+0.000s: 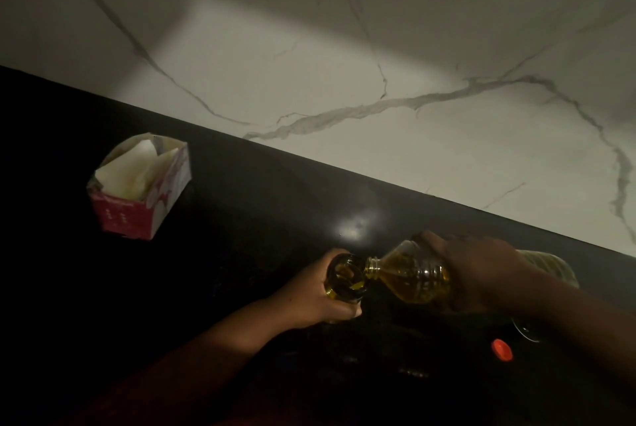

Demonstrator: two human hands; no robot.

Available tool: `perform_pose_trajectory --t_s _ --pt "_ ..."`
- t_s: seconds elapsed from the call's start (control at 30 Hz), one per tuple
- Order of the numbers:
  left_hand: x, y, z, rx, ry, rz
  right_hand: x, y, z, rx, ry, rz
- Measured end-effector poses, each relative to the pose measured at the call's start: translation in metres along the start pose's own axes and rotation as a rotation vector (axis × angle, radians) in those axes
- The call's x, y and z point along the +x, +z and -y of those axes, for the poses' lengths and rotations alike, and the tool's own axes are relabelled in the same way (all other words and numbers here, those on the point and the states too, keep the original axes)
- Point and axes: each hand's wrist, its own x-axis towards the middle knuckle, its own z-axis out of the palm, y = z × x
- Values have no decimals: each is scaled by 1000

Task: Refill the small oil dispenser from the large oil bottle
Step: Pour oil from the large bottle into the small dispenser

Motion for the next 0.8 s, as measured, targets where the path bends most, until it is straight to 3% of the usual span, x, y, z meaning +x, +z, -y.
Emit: perform_pose_trajectory --t_s 0.8 --pt "1 0 3 -6 -18 -9 1 1 -1 6 1 0"
